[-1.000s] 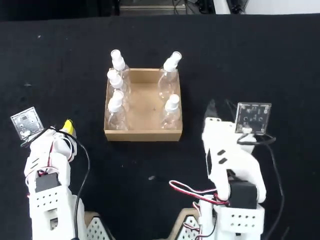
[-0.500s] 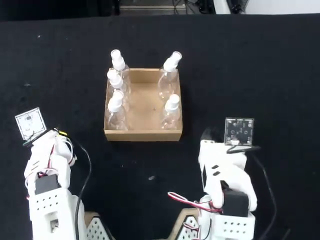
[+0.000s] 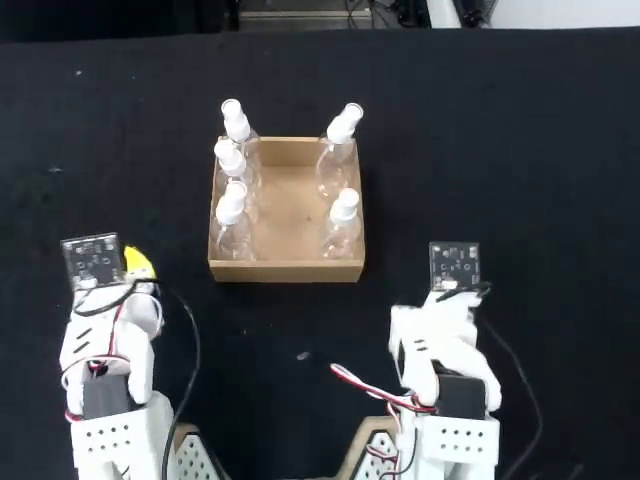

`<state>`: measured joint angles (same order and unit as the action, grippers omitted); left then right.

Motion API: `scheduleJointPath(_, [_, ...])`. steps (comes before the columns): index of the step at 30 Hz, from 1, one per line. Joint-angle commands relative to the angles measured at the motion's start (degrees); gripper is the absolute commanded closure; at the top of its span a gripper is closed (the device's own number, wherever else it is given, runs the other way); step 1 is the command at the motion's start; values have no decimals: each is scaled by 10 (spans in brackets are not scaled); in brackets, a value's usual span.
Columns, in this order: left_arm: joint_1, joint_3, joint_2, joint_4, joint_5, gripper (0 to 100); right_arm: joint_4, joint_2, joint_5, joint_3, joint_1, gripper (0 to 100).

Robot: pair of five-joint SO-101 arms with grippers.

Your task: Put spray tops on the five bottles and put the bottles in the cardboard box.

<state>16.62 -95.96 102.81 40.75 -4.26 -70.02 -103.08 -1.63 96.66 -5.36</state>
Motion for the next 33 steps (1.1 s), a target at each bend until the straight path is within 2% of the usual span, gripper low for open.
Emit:
scheduleJointPath(1, [-22,-14,17,2,-33,968,-43,-44,-3,-2,-14,987])
scheduleJointPath(5, [-17,-14,16,35,-57,970,-43,-44,-3,-2,-13,987])
scheduleJointPath(16, [-18,-14,18,328,-58,970,-43,-44,-3,-2,-13,987])
scheduleJointPath(23, [-20,-14,17,323,-56,970,-47,-55,-3,-2,-6,987])
scheduleJointPath(33, [-36,-14,21,324,-57,970,-48,-56,-3,-2,51,987])
